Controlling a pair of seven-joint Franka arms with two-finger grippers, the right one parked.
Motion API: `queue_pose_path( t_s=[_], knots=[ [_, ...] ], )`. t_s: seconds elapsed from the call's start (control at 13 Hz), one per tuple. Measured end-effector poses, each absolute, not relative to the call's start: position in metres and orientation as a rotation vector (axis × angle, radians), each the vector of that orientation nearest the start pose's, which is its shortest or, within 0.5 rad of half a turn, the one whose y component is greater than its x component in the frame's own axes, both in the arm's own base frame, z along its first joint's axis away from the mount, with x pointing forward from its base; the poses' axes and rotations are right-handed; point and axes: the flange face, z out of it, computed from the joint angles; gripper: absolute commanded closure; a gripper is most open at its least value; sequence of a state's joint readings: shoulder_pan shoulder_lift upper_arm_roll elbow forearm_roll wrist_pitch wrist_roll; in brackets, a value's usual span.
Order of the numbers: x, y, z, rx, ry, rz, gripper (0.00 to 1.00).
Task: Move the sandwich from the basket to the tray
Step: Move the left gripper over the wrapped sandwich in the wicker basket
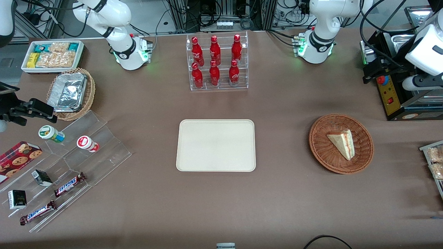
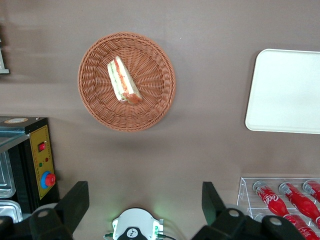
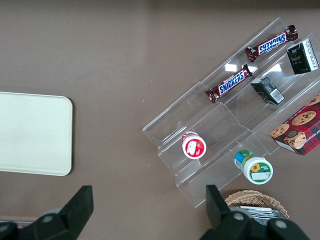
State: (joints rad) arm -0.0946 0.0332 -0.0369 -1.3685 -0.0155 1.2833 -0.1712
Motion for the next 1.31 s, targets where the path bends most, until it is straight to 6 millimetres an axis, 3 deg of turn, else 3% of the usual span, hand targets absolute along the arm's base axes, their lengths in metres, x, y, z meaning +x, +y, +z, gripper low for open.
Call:
queue_pose_path(
  t_s=[0.31, 0.46, 0.85, 1.0, 1.31],
  knots=[
    [0.531, -0.07, 0.667, -3.125, -0.054, 0.211, 0.0],
    [0.542, -0.064, 0.647, -3.102, -0.12, 0.268, 0.0],
    [0.591, -0.014, 0.547, -3.047, -0.429, 0.331, 0.0],
    [0.596, -0.002, 0.508, -3.026, -0.559, 0.299, 0.0],
    [0.592, 0.003, 0.431, -2.976, -0.782, 0.238, 0.0]
  ],
)
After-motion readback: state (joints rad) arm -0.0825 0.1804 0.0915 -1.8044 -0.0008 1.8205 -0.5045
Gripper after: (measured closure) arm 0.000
